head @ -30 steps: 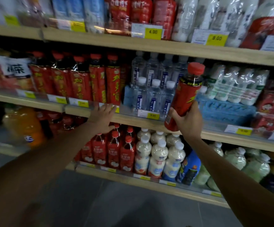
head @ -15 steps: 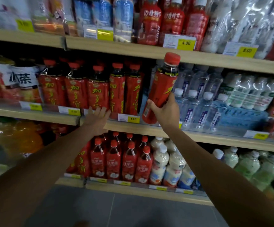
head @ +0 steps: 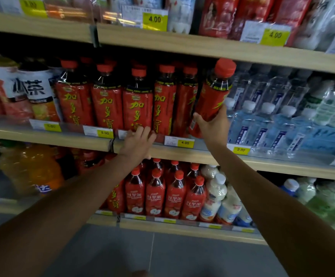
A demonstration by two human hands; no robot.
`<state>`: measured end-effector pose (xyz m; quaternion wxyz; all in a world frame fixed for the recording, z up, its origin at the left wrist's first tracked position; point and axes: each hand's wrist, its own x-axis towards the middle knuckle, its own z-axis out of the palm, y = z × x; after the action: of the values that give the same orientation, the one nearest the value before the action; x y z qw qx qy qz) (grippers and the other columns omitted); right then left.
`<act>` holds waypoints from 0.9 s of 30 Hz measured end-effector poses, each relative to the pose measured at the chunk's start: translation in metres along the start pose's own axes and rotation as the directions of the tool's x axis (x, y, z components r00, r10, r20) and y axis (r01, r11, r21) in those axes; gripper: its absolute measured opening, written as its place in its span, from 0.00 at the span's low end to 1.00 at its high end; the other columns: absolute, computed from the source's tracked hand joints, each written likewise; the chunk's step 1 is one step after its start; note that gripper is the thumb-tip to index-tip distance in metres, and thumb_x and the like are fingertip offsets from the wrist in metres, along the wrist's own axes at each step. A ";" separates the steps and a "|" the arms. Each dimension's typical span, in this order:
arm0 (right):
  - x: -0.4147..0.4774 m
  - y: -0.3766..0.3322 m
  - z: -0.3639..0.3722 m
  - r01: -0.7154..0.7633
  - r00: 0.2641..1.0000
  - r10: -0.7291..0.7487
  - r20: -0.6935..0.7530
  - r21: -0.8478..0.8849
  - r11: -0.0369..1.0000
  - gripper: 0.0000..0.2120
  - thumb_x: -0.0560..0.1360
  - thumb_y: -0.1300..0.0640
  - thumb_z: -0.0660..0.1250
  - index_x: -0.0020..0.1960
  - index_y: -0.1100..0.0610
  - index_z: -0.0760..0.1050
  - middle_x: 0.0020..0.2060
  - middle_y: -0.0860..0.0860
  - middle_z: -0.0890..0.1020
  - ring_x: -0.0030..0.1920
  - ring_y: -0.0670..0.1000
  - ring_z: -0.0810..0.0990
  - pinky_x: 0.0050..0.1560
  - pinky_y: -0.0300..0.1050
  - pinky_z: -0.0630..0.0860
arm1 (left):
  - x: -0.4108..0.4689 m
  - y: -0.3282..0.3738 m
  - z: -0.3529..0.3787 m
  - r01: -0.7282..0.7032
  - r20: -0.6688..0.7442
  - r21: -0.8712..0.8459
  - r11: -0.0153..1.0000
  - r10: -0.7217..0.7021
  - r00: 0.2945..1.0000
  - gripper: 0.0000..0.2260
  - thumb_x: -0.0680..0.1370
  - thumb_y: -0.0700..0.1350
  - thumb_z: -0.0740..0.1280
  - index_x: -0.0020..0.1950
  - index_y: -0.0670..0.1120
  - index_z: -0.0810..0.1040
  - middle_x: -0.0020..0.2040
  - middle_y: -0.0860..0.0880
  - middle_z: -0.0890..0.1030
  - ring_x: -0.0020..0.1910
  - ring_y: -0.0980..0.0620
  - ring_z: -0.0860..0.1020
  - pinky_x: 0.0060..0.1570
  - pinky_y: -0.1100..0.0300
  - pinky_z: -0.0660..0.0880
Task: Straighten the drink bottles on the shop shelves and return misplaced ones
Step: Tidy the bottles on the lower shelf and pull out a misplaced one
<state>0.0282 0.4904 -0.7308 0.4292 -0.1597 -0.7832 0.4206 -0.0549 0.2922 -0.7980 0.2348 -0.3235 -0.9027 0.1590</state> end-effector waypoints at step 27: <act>-0.009 0.031 0.022 -0.024 0.999 0.031 0.011 -0.420 0.907 0.26 0.75 0.49 0.67 0.64 0.63 0.62 0.58 0.59 0.76 0.59 0.61 0.74 0.45 0.55 0.74 | 0.002 0.013 -0.004 0.139 0.042 -0.031 0.990 -0.138 0.990 0.37 0.69 0.59 0.71 0.69 0.45 0.58 0.65 0.43 0.63 0.63 0.44 0.65 0.55 0.52 0.71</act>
<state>0.0125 0.4917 -0.7669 0.3720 -0.2556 -0.8566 0.2499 -0.0470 0.3038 -0.7998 0.2217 -0.2607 -0.9301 0.1334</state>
